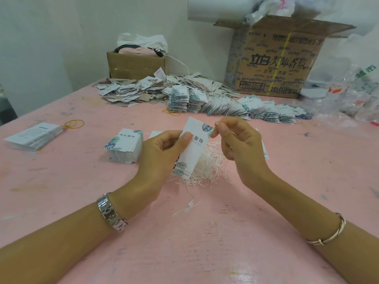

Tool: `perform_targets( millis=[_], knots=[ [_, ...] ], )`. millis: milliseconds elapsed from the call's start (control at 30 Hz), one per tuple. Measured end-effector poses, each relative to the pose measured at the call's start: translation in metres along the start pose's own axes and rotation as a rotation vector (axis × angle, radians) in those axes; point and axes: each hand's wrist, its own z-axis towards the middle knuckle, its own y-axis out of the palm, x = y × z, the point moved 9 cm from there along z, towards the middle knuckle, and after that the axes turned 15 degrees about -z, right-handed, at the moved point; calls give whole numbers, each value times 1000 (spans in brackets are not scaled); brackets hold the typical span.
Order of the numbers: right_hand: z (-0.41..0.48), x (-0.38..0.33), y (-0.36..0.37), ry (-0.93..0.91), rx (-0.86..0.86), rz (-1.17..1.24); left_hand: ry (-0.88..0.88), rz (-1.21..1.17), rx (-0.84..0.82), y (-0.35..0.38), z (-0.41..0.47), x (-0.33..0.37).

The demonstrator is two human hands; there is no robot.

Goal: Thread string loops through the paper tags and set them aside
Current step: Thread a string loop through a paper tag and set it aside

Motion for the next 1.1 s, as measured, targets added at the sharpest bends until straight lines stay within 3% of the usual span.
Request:
perform_targets(
  millis=[200, 867, 967, 1100],
  knots=[
    [-1, 7, 13, 64, -146, 62, -18, -10, -70, 8, -4, -2],
    [2, 10, 16, 64, -222, 114, -38, 32, -118, 14, -6, -3],
    [0, 11, 18, 77, -225, 80, 21, 79, -97, 10, -7, 2],
    [-4, 10, 24, 73, -265, 32, 233, 213, -150, 13, -14, 18]
  ],
)
